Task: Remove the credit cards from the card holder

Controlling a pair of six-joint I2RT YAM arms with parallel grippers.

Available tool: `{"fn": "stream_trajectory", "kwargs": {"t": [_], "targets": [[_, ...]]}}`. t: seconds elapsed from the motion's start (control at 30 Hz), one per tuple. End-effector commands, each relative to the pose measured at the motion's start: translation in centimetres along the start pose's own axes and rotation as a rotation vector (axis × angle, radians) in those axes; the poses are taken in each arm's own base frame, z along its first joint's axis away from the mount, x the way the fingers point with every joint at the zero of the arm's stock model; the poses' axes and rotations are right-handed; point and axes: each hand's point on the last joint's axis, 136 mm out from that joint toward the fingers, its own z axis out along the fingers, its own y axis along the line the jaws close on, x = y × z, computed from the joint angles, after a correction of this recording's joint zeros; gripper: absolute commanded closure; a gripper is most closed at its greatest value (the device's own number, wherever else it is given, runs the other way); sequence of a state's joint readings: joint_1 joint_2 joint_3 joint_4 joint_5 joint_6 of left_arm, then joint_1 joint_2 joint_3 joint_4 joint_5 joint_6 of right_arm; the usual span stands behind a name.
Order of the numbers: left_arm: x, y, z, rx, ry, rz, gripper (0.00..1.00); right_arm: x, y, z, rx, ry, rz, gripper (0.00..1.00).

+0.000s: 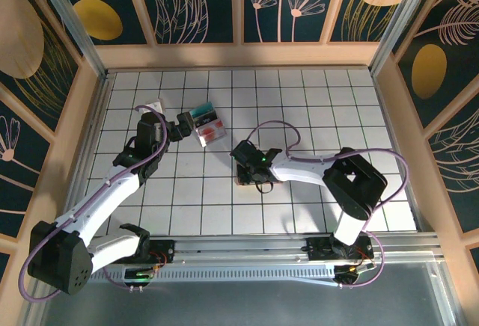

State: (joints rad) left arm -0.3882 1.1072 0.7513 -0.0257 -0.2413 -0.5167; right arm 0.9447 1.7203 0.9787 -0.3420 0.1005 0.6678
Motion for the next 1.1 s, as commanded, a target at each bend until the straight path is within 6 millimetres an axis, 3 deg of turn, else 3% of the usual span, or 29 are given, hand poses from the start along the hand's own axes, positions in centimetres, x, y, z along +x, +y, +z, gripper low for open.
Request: {"fn": "stream_trajectory", "kwargs": {"t": [0.0, 0.4, 0.6, 1.07], "targets": [[-0.6, -1.1, -0.3, 0.053, -0.015, 0.009, 0.01, -1.1, -0.7, -1.7, 0.034, -0.047, 0.018, 0.71], [-0.8, -1.6, -0.6, 0.075, -0.035, 0.009, 0.01, -1.7, -3.5, -2.7, 0.172, -0.088, 0.034, 0.69], [-0.8, -1.6, -0.7, 0.078, -0.040, 0.011, 0.01, -2.1, -4.4, -3.4, 0.225, -0.113, 0.040, 0.59], [-1.2, -1.8, -0.9, 0.085, -0.053, 0.011, 0.01, -2.8, -6.7, -5.0, 0.344, -0.174, 0.073, 0.62]]}}
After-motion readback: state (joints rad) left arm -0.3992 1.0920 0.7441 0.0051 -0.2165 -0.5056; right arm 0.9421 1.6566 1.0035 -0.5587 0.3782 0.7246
